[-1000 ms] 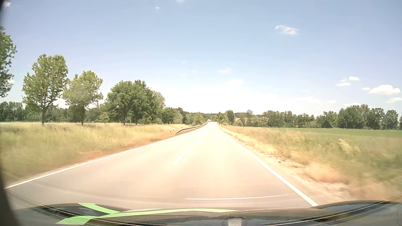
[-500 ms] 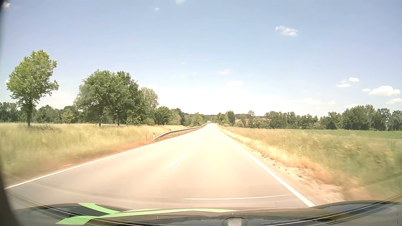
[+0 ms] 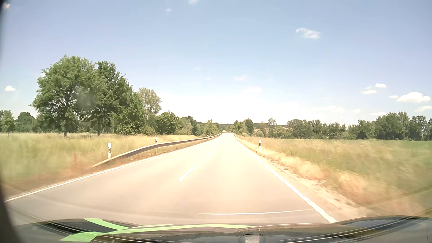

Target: Follow the waypoints while adhering to traffic rules and regulations

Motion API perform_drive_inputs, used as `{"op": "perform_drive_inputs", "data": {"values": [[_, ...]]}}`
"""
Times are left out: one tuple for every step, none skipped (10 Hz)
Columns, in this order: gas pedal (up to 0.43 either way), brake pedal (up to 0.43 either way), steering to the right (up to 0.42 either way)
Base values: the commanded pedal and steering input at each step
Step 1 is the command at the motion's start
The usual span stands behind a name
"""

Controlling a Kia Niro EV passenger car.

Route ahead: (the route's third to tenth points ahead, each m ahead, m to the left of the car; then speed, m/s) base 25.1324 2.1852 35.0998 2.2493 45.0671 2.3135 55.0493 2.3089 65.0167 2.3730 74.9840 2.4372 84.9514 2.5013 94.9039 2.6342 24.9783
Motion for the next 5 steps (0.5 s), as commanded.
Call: {"op": "perform_drive_inputs", "data": {"values": [[0.24, 0.0, 0.0], [0.24, 0.0, -0.001], [0.24, 0.0, 0.0], [0.248, 0.0, 0.0], [0.248, 0.0, -0.001]]}}
